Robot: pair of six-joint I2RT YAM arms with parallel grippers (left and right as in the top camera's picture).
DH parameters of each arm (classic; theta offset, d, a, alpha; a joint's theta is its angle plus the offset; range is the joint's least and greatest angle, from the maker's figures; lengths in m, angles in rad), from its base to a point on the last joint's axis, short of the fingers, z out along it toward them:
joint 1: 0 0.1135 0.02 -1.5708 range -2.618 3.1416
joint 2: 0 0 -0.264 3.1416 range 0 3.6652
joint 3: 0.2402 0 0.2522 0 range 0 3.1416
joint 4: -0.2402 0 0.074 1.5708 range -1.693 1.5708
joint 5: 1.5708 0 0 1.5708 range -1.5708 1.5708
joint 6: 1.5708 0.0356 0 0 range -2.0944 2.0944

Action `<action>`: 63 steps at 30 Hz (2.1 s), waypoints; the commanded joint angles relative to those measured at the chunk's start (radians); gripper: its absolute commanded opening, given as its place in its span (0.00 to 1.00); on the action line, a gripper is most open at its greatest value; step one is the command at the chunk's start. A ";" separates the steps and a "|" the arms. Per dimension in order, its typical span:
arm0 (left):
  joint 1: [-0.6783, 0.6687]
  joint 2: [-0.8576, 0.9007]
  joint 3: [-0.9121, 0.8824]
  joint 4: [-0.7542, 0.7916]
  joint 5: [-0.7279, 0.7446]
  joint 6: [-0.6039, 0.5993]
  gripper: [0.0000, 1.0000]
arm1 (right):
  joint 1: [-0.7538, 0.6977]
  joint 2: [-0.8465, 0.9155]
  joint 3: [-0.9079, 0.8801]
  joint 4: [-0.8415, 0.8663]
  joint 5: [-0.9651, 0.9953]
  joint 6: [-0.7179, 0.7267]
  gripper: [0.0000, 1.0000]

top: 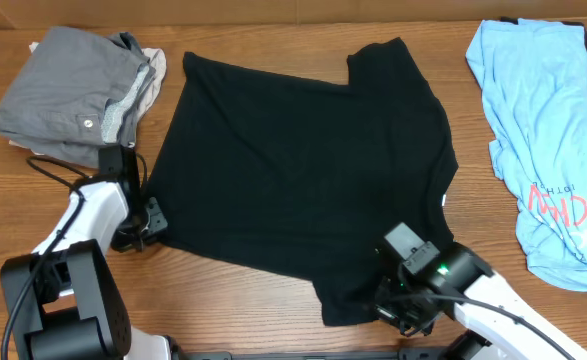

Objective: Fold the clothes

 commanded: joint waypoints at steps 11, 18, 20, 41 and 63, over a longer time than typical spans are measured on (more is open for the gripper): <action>0.006 0.005 0.163 -0.155 0.013 -0.010 0.04 | 0.002 -0.123 0.277 -0.148 0.275 0.022 0.04; 0.006 -0.006 0.235 -0.243 -0.007 -0.003 0.04 | -0.086 -0.121 0.396 -0.185 0.401 -0.053 0.04; 0.006 -0.008 0.261 -0.256 -0.007 -0.003 0.04 | -0.142 -0.121 0.402 -0.181 0.401 -0.116 0.04; 0.003 -0.010 0.321 -0.127 0.056 -0.003 0.04 | -0.443 0.203 0.402 0.139 0.359 -0.486 0.04; -0.064 -0.004 0.320 0.209 0.073 -0.014 0.04 | -0.545 0.303 0.399 0.273 0.378 -0.594 0.04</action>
